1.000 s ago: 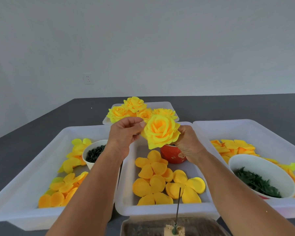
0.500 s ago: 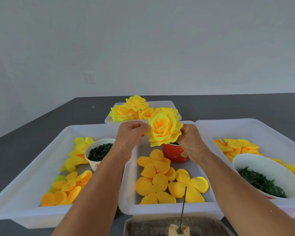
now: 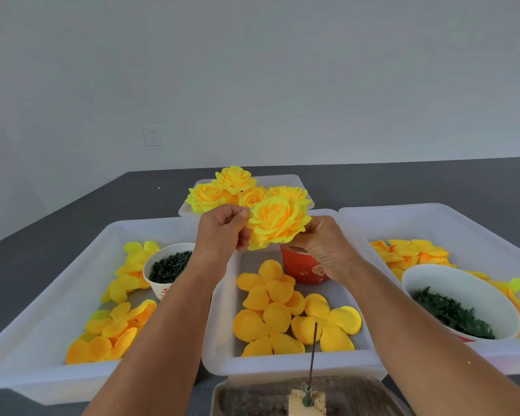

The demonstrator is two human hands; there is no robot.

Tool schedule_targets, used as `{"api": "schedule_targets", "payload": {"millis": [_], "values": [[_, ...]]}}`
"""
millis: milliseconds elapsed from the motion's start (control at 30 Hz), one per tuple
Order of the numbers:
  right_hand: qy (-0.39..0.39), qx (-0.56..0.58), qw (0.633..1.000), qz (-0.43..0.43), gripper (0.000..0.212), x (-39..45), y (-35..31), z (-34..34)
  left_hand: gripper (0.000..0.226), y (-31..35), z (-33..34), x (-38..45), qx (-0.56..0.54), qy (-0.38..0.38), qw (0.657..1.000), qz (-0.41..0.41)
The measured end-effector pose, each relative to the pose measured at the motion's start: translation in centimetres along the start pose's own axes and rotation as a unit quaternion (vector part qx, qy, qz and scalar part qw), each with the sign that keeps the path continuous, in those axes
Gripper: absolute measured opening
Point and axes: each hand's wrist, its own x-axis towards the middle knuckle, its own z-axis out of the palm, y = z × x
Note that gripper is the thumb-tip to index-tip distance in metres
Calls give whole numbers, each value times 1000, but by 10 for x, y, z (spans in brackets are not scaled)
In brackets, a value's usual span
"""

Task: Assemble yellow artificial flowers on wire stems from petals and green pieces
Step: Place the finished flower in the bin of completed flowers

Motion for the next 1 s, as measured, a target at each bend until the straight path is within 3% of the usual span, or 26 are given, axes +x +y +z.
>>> {"api": "schedule_targets", "payload": {"millis": [167, 300, 600, 800, 1000], "values": [[28, 67, 996, 53, 6, 1, -3, -1, 14, 6, -1, -2, -50, 6, 998, 42], [37, 57, 995, 68, 6, 2, -2, -3, 19, 6, 4, -4, 9, -44, 996, 73], [-51, 67, 995, 46, 6, -3, -5, -1, 11, 6, 1, -4, -3, -10, 997, 79], [16, 96, 992, 77, 5, 0, -5, -3, 13, 6, 1, -3, -16, 13, 997, 79], [9, 121, 988, 93, 6, 0, -5, -3, 37, 5, 5, -5, 88, -35, 988, 119]]}}
